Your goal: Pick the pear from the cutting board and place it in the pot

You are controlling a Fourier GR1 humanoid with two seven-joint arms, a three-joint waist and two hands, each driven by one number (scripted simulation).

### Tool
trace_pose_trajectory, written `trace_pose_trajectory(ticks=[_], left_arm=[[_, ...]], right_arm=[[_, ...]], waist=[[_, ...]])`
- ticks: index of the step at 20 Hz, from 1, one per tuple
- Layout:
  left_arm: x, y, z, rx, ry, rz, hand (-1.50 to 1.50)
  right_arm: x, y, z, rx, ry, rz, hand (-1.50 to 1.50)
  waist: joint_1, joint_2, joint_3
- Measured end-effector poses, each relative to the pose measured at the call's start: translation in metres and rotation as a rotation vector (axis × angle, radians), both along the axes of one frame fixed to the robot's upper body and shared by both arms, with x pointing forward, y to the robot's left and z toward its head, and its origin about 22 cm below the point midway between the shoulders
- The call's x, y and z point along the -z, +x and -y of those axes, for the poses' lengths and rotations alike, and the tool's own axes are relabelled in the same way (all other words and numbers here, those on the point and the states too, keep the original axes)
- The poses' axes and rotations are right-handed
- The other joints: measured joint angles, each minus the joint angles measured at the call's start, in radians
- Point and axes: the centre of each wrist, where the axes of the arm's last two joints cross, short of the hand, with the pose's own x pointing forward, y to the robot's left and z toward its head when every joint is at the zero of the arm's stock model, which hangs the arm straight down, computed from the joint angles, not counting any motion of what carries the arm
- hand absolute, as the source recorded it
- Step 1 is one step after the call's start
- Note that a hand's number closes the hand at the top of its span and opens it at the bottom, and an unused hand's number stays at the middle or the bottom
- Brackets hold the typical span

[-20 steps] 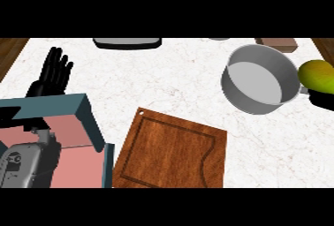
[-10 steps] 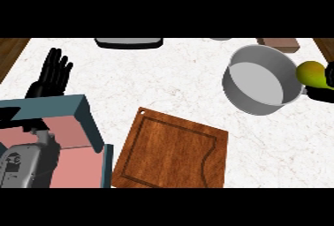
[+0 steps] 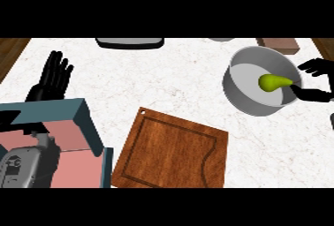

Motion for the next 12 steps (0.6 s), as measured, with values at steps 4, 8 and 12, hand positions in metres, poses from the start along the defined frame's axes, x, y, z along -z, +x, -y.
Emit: trace_pose_trajectory(ticks=[4,8,12], left_arm=[[-0.006,0.004,0.000,-0.004,0.006,0.002,0.00],[-0.006,0.002,0.001,-0.012,0.002,-0.005,0.00],[-0.004,0.001,0.004,-0.012,0.001,-0.005,0.00]], right_arm=[[0.004,0.006,-0.002,-0.067,0.062,0.064,-1.50],[-0.006,0.013,-0.009,-0.090,0.199,0.158,-1.50],[-0.012,0.013,-0.001,-0.040,0.354,0.223,-1.50]], waist=[[-0.005,0.001,0.002],[-0.009,0.001,0.006],[-0.013,0.001,0.007]])
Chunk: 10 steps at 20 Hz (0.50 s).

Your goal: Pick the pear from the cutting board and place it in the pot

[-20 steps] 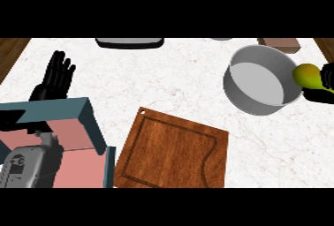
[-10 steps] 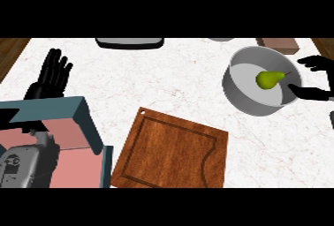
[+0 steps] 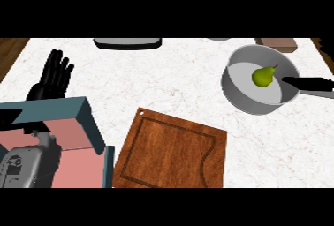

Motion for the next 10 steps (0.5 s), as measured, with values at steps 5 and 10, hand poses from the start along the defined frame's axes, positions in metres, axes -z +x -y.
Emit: trace_pose_trajectory(ticks=[5,10], left_arm=[[0.002,-0.005,-0.002,-0.004,-0.002,-0.004,0.00],[0.003,0.003,0.001,-0.003,-0.005,0.001,0.00]], right_arm=[[-0.004,-0.013,0.032,0.048,0.166,0.068,-1.50],[-0.009,-0.031,0.072,0.092,0.253,0.156,-1.50]], waist=[[-0.001,0.001,0.001],[0.000,0.003,0.001]])
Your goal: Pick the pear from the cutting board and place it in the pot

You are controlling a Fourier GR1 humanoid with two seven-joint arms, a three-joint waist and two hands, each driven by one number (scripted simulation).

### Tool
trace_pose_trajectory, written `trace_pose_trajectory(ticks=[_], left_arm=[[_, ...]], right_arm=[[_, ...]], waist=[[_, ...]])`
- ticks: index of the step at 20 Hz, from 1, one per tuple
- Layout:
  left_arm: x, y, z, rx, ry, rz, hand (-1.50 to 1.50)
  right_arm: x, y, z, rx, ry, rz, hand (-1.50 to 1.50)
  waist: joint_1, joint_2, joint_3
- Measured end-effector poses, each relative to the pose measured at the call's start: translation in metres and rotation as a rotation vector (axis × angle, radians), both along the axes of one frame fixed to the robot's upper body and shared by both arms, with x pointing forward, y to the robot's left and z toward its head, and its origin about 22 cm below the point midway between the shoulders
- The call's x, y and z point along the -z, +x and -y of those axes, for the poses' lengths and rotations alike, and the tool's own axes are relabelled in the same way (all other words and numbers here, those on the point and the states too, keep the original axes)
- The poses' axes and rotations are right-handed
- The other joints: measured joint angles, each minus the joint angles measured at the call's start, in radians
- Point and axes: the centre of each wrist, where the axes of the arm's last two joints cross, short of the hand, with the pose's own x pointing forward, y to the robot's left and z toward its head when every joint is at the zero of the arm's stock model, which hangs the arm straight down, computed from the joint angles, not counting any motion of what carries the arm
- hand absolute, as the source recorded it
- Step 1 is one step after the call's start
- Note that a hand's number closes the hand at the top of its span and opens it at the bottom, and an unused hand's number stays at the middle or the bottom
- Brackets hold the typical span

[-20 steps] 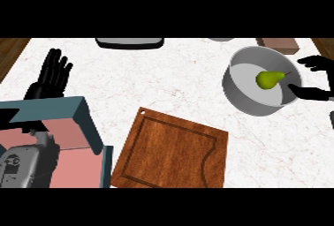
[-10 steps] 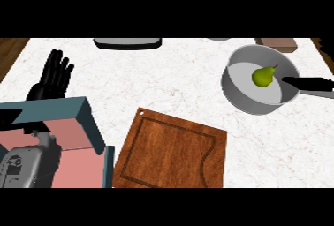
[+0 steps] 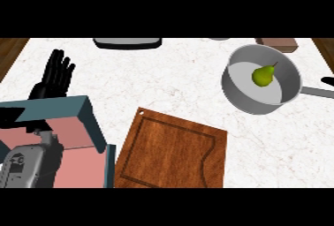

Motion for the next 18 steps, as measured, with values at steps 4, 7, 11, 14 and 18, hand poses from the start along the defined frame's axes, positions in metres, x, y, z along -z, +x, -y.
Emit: trace_pose_trajectory(ticks=[4,7,11,14,18], left_arm=[[-0.002,0.002,-0.004,0.001,-0.004,-0.003,0.00],[-0.004,0.002,-0.002,0.005,0.003,-0.001,0.00],[-0.003,-0.002,-0.001,0.004,0.004,-0.003,0.00],[-0.005,0.007,0.003,0.002,0.003,-0.002,0.00],[-0.005,0.005,0.001,0.015,-0.001,0.003,0.00]], right_arm=[[0.002,-0.022,0.037,0.024,0.051,0.045,-1.50],[-0.002,-0.041,0.065,0.040,0.061,0.062,-1.50],[0.005,-0.071,0.095,0.072,0.072,0.080,-1.50],[0.006,-0.085,0.108,0.076,0.077,0.089,-1.50],[0.000,-0.107,0.127,0.080,0.070,0.101,-1.50]], waist=[[0.004,0.001,0.001],[0.006,0.002,0.001],[0.010,0.003,0.001],[0.010,0.004,0.002],[0.016,0.006,0.003]])
